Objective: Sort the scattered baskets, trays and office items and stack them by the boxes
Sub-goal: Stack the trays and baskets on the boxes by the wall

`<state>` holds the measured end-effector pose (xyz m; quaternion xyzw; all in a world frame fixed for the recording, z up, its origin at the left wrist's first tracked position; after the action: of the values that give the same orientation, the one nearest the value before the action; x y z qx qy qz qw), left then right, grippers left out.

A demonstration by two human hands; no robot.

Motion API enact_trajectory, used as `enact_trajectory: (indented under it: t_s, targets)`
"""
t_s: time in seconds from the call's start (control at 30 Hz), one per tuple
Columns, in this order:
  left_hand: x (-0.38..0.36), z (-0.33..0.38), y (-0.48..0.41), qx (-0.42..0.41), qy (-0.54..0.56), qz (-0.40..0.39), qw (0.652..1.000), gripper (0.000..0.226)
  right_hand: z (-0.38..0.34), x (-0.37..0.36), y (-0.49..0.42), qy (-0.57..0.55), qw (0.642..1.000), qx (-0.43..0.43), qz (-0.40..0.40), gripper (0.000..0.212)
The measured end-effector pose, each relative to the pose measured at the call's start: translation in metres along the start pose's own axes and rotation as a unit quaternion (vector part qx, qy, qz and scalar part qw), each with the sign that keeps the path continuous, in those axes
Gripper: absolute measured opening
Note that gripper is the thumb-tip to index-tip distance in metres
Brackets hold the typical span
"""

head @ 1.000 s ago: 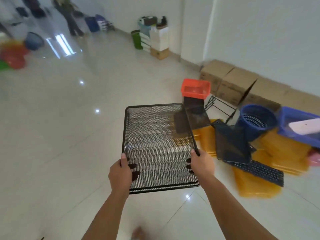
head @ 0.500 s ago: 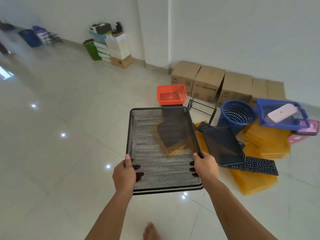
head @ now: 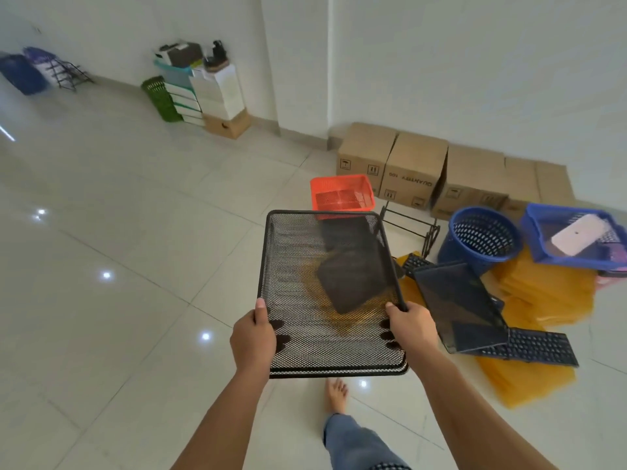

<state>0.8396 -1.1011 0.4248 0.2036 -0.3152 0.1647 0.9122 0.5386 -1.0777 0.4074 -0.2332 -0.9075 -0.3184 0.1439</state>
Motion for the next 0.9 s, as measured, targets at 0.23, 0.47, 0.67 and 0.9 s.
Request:
enact_trajectory:
  t_s: [0.23, 0.47, 0.67, 0.9]
  targets:
    - [0.014, 0.025, -0.127, 0.03, -0.009, 0.026, 0.999, 0.051, -0.074, -0.1, -0.083, 0.045, 0.999, 0.014, -0.023, 0.022]
    - [0.036, 0.051, -0.223, 0.065, 0.013, 0.056, 0.996, 0.048, -0.159, -0.177, -0.143, 0.104, 0.991, 0.043, -0.067, 0.027]
    - [0.056, 0.059, -0.317, 0.059, 0.011, 0.067, 0.996, 0.047, -0.215, -0.248, -0.177, 0.1, 0.991, 0.05, -0.067, 0.016]
    - [0.07, 0.061, -0.445, 0.023, -0.015, 0.009, 1.0, 0.048, -0.255, -0.33, -0.193, 0.035, 0.999, 0.002, -0.038, 0.017]
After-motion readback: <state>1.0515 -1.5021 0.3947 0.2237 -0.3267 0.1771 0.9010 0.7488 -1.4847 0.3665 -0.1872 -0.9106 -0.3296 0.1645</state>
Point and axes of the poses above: each hand's wrist, its own y-axis away from the middle knuckle, its own x-axis out of the back of the hand, z = x × y, the point moved 5 cm from there along -y, towards the middle knuckle, and after that the axes turned 5 degrees about -y, right-handed, at the moved point
